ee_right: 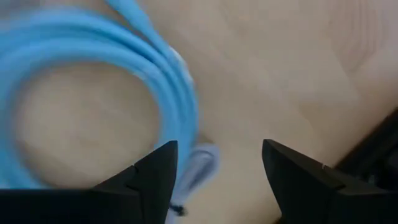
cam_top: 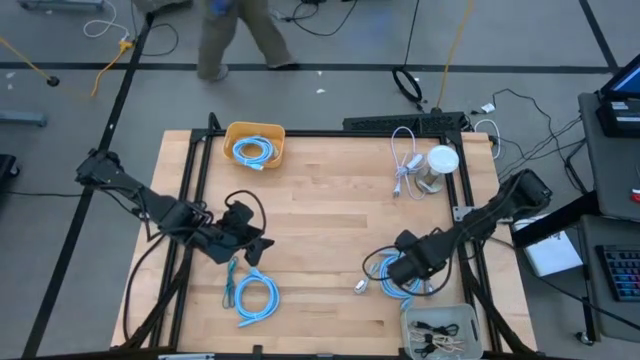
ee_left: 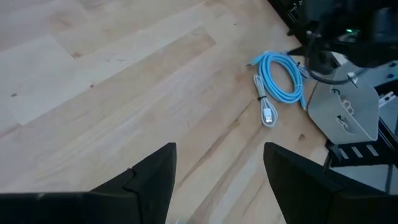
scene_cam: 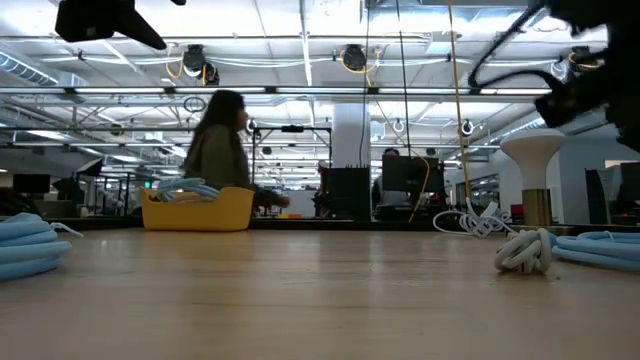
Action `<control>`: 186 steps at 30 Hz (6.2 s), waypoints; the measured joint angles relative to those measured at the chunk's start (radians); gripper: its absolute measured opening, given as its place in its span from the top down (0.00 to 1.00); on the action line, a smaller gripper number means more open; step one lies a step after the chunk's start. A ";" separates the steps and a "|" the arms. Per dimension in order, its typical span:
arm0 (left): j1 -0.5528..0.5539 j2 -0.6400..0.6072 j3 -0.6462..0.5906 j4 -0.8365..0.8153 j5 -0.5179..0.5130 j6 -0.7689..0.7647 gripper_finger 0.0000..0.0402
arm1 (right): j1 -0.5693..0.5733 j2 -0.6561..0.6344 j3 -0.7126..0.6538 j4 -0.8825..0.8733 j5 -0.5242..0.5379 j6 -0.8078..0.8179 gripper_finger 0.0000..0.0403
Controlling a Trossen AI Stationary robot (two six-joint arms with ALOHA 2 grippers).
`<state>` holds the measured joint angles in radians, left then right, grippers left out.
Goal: Pick & Place USB Port
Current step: Put the right blue hdmi cable into the yellow bin
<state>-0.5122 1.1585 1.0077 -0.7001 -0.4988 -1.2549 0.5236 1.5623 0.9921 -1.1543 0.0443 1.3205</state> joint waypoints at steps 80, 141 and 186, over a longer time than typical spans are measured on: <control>-0.024 0.027 0.000 -0.006 -0.021 -0.038 0.39 | -0.200 -0.004 0.347 0.186 0.302 -0.253 0.94; 0.376 -0.118 -0.122 -0.101 -0.405 -0.594 0.39 | -0.822 0.600 1.355 0.128 0.059 -0.970 0.92; 0.720 0.065 -0.331 1.112 0.346 -0.010 0.74 | -0.814 0.546 1.355 0.085 0.102 -1.004 0.91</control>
<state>0.2081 1.2231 0.6768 0.4114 -0.1533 -1.2647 -0.2908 2.1086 2.3466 -1.0693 0.1467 0.3168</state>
